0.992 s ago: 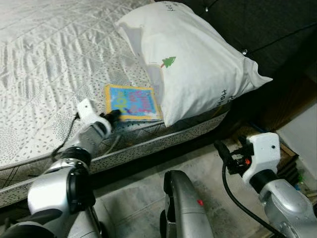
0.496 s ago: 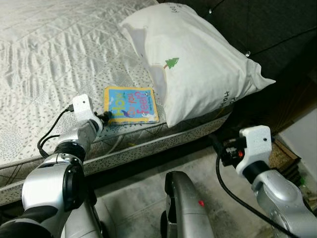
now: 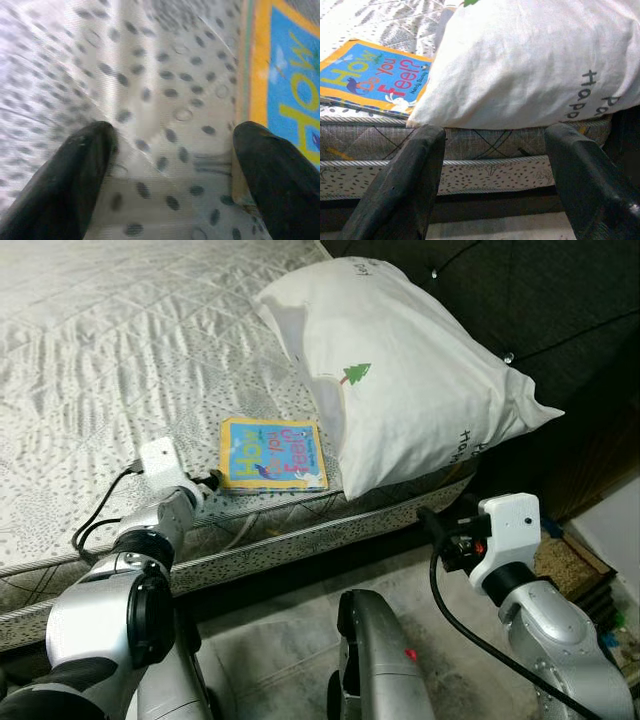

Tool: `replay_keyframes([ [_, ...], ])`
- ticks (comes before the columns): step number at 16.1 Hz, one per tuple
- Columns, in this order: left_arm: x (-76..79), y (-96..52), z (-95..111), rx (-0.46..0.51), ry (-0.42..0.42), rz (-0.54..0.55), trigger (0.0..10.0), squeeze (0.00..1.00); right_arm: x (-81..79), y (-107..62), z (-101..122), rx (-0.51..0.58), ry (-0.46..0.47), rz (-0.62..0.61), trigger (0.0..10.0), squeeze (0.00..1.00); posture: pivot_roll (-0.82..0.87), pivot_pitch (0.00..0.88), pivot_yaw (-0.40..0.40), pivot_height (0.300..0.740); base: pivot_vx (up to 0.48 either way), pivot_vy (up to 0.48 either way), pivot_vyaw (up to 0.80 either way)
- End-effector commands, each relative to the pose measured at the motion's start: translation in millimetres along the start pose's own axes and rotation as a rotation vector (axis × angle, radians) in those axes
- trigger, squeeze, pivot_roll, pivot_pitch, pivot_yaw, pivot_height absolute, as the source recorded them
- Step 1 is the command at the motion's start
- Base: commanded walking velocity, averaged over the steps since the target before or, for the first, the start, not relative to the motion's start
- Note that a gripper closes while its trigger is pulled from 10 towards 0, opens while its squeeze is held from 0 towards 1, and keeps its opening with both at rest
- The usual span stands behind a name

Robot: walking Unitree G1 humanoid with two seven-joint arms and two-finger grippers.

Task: Clean up the room

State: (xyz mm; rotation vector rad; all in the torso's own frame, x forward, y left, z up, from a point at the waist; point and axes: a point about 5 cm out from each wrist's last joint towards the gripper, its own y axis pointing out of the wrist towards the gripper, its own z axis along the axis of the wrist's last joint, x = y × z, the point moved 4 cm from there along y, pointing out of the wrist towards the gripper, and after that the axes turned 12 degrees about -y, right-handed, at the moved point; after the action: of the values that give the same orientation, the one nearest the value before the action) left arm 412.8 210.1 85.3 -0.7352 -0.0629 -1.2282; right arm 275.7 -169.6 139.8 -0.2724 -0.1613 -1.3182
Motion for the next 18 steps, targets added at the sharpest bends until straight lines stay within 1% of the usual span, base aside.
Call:
replay_keyframes([
  [1,-5.5,-0.2,0.4,0.02,-0.034,0.023,10.0,0.09,-1.6,0.5,-1.8,-0.001,-0.005,0.002,10.0,0.0,-0.19,0.111,-0.091,0.534,0.0,0.0,0.0],
  [2,-6.0,-0.3,-1.8,0.01,-0.029,0.02,10.0,0.0,-2.4,0.9,-2.6,-0.001,-0.001,0.003,10.0,0.0,-0.19,0.112,-0.09,0.534,0.0,0.0,0.0],
  [3,-8.6,-0.3,-4.3,-0.003,-0.021,0.025,10.0,0.0,-3.2,1.2,-2.9,-0.001,0.002,0.003,10.0,0.0,-0.19,0.113,-0.089,0.534,0.0,0.0,0.0],
  [4,-14.5,-0.3,-9.7,-0.034,-0.037,0.04,10.0,0.0,-4.4,1.4,-2.7,0.001,0.005,0.003,10.0,0.0,-0.19,0.113,-0.085,0.534,0.0,0.0,0.0],
  [5,-15.1,-0.4,-14.4,-0.064,-0.01,0.028,10.0,0.0,-4.2,1.4,-2.7,0.001,0.008,0.001,10.0,0.0,-0.2,0.114,-0.082,0.534,0.0,0.0,0.0],
  [6,-14.0,-0.7,-21.3,-0.104,0.038,0.008,10.0,0.0,-3.0,0.5,-3.0,-0.001,0.012,-0.004,10.0,0.0,-0.2,0.115,-0.08,0.534,0.0,0.0,0.0],
  [8,-13.9,-0.9,-24.8,-0.118,0.066,0.002,10.0,0.0,-2.0,-0.6,-4.4,-0.005,0.011,-0.009,10.0,0.0,-0.2,0.115,-0.077,0.534,0.0,0.0,0.0],
  [12,-7.7,-1.1,-28.1,-0.139,0.118,-0.043,10.0,0.0,-0.8,-1.1,-4.0,-0.006,0.009,-0.014,10.0,0.0,-0.22,0.111,-0.077,0.534,0.0,0.0,0.0],
  [16,-1.4,-2.2,-40.8,-0.193,0.164,-0.084,10.0,0.0,0.2,-1.0,-4.7,-0.01,0.008,-0.018,10.0,0.0,-0.23,0.105,-0.073,0.534,0.0,0.0,0.0],
  [17,1.6,-2.4,-43.0,-0.201,0.191,-0.098,10.0,0.0,0.6,-1.7,-4.8,-0.01,0.007,-0.02,10.0,0.0,-0.23,0.105,-0.072,0.534,0.0,0.0,0.0],
  [18,4.1,-2.4,-43.3,-0.2,0.196,-0.105,10.0,0.0,0.9,-2.3,-5.4,-0.012,0.007,-0.021,10.0,0.0,-0.23,0.105,-0.071,0.534,0.0,0.0,0.0],
])
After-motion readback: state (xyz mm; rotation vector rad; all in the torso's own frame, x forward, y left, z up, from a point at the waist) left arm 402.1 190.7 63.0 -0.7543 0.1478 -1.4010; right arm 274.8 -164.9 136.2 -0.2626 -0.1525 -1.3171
